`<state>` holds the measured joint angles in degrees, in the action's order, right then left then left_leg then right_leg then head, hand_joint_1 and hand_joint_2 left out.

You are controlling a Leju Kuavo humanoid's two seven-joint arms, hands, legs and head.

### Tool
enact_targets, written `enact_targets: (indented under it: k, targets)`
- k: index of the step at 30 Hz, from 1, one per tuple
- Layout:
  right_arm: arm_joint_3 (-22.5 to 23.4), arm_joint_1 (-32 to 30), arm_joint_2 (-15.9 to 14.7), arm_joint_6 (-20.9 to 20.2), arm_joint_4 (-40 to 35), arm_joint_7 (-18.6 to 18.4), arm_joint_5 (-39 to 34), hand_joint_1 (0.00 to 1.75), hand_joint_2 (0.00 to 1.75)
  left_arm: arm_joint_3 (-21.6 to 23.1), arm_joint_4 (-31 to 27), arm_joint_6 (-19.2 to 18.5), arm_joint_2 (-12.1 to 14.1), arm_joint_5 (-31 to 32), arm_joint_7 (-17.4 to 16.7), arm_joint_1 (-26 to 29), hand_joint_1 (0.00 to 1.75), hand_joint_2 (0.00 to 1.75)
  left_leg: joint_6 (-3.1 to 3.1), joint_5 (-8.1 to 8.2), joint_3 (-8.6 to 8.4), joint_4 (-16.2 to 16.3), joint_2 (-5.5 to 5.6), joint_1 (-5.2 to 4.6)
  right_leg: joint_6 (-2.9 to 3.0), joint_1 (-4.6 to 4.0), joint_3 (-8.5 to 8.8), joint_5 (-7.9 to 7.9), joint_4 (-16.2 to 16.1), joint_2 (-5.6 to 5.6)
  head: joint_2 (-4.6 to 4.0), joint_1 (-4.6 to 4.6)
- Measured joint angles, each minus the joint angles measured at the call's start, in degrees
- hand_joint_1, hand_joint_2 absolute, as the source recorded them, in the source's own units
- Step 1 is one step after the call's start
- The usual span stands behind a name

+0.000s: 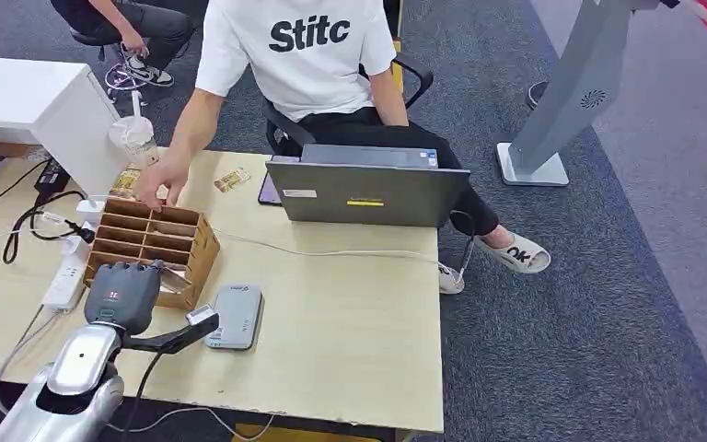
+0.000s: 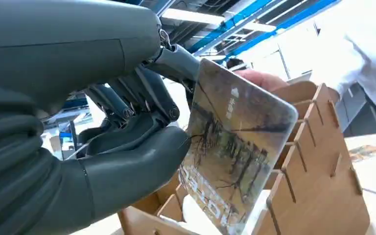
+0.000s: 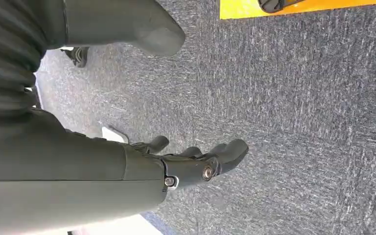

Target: Pass the card to the sensor for recognition and then transmit it.

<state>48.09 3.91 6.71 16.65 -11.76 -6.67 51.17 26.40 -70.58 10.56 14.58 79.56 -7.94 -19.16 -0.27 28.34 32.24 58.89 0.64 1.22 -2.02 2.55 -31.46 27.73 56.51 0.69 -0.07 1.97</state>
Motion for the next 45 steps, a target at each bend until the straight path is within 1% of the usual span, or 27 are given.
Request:
enact_targets:
  k: [4,6,17,19,23,28,32,34,37,41,45]
  targets:
    - [0.00,0.00,0.00,0.04,0.00,0.00,0.24,0.00,1.75,-0.94,-0.02,1.31,-0.40,0.26,0.09,0.01,1.75,1.75,0.00,0.00,0.00,0.00,0.00,0.00,0.00,0.00,0.00,0.00,0.00,0.00,0.00,0.00]
    - [0.02,0.00,0.00,0.07,0.00,0.00,0.37,0.00,1.75,-1.33,-0.20,1.73,-0.46,0.02,0.65,0.02,1.75,1.75,0.00,0.00,0.00,0.00,0.00,0.00,0.00,0.00,0.00,0.00,0.00,0.00,0.00,0.00]
    - [0.04,0.00,0.00,0.09,0.00,0.00,0.44,0.00,1.75,-2.36,-0.83,2.34,-0.70,-0.98,1.14,-0.04,1.75,1.75,0.00,0.00,0.00,0.00,0.00,0.00,0.00,0.00,0.00,0.00,0.00,0.00,0.00,0.02]
    - [0.07,-0.01,0.00,0.13,0.00,0.17,0.61,0.00,1.75,-3.17,-1.93,2.84,-0.68,-2.36,1.88,-0.37,1.75,1.75,0.00,0.00,0.00,0.00,0.00,0.00,0.00,0.00,-0.01,0.00,0.00,0.00,0.00,0.02]
    - [0.11,-0.01,0.00,0.13,0.00,0.35,1.01,0.00,1.75,-5.28,-4.22,2.54,-0.33,-3.91,2.80,-2.35,1.75,1.75,0.00,-0.01,0.00,0.00,0.01,0.01,0.00,0.00,0.00,-0.01,0.00,-0.01,0.00,0.00]
    - [0.50,0.00,0.00,0.24,0.00,0.53,1.57,0.00,1.75,-8.22,-6.25,0.07,1.20,-5.92,3.85,-7.85,1.75,1.75,0.00,-0.04,-0.01,0.00,0.01,0.02,0.00,-0.02,0.00,-0.03,0.02,-0.01,0.00,0.00]
    - [0.98,0.03,0.00,0.26,0.00,0.81,2.30,0.00,1.75,-10.28,-6.14,-2.36,3.02,-7.15,3.85,-15.29,1.75,1.75,0.00,-0.05,0.00,0.00,0.01,0.03,0.01,-0.02,0.00,-0.04,0.04,0.00,0.00,0.02]
    - [1.05,0.05,0.00,0.24,0.00,0.79,2.75,0.00,1.75,-10.99,-5.42,-3.03,3.84,-7.30,3.83,-19.01,1.75,1.75,0.00,-0.05,0.00,0.00,0.01,0.03,0.01,-0.02,0.00,-0.04,0.04,0.00,0.00,0.00]
    - [1.07,0.12,0.00,0.15,0.00,0.53,3.43,0.00,1.75,-11.30,-2.67,-3.50,4.50,-6.25,3.35,-24.23,1.75,1.75,0.00,-0.04,0.00,0.01,0.01,0.02,0.01,-0.01,0.00,-0.03,0.04,0.00,0.00,0.02]
    - [1.09,0.21,0.00,0.15,-0.02,0.17,4.02,0.00,1.75,-11.30,0.39,-3.52,4.19,-6.19,2.97,-29.33,1.75,1.75,0.00,-0.04,0.00,0.02,0.00,0.01,0.01,-0.01,-0.03,-0.03,0.03,0.01,0.00,0.00]
    - [1.14,0.45,0.00,0.17,-0.09,0.04,4.20,0.00,1.75,-11.28,0.83,-4.44,2.31,-6.54,2.86,-31.95,1.75,1.75,0.00,-0.04,0.00,0.02,-0.01,-0.01,0.00,0.01,-0.03,-0.04,0.02,0.03,0.00,0.00]
